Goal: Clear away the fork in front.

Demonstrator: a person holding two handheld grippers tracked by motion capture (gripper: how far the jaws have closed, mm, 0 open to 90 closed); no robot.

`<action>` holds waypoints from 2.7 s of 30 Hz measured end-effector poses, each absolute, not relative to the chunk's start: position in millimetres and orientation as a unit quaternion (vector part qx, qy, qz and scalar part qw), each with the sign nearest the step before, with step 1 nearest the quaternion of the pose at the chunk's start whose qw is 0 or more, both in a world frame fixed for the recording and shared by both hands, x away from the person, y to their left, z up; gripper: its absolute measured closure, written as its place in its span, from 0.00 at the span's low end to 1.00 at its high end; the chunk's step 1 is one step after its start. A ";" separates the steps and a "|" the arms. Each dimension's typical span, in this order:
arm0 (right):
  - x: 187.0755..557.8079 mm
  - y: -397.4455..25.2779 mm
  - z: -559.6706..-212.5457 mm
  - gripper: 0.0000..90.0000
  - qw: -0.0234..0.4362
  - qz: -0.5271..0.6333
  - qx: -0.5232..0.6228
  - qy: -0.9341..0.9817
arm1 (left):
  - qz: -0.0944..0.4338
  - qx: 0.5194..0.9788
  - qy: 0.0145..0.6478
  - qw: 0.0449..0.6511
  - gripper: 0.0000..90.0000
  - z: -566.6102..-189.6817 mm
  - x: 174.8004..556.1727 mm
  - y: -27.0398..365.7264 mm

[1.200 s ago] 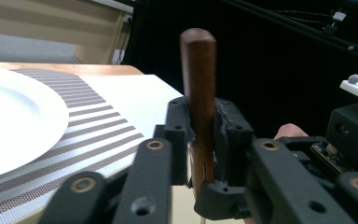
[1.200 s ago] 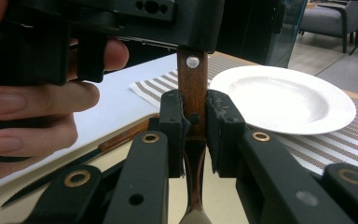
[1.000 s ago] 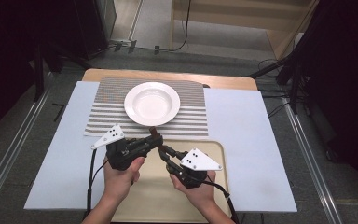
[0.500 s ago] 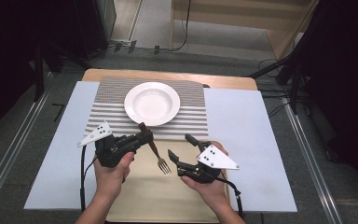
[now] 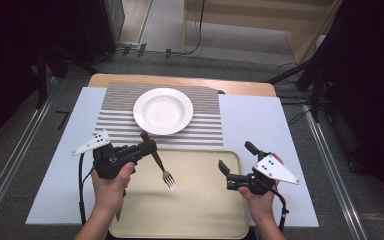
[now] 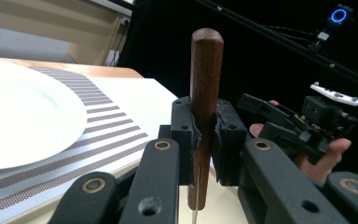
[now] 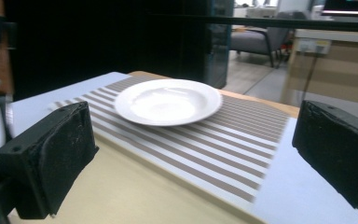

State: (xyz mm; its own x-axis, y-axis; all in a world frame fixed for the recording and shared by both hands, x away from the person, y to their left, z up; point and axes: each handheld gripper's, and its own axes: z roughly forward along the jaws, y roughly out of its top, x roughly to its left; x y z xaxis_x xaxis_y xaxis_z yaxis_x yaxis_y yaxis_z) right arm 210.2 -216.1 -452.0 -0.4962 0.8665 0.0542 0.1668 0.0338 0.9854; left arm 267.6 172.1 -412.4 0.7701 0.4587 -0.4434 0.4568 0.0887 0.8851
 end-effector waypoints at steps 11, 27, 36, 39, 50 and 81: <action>195.6 -282.6 -461.5 0.00 0.335 0.551 0.434 0.630 | -0.019 0.680 0.340 0.649 0.88 -416.2 264.2 184.3; 184.5 -341.7 -484.7 0.00 0.383 0.501 0.488 0.603 | -0.066 0.683 0.341 0.642 0.88 -424.8 261.9 196.1; 187.8 -345.7 -491.1 0.00 0.388 0.492 0.495 0.602 | -0.098 0.683 0.350 0.633 0.88 -435.2 263.2 204.6; 188.4 -347.3 -491.8 0.00 0.387 0.493 0.497 0.600 | -0.121 0.681 0.355 0.628 0.88 -440.7 266.7 206.1; 189.0 -348.5 -494.1 0.00 0.384 0.493 0.502 0.598 | -0.193 0.693 0.348 0.601 0.88 -461.4 282.5 201.1; 192.4 -347.9 -500.3 0.00 0.382 0.482 0.503 0.607 | 0.000 0.800 0.411 0.437 0.59 -497.1 294.7 179.9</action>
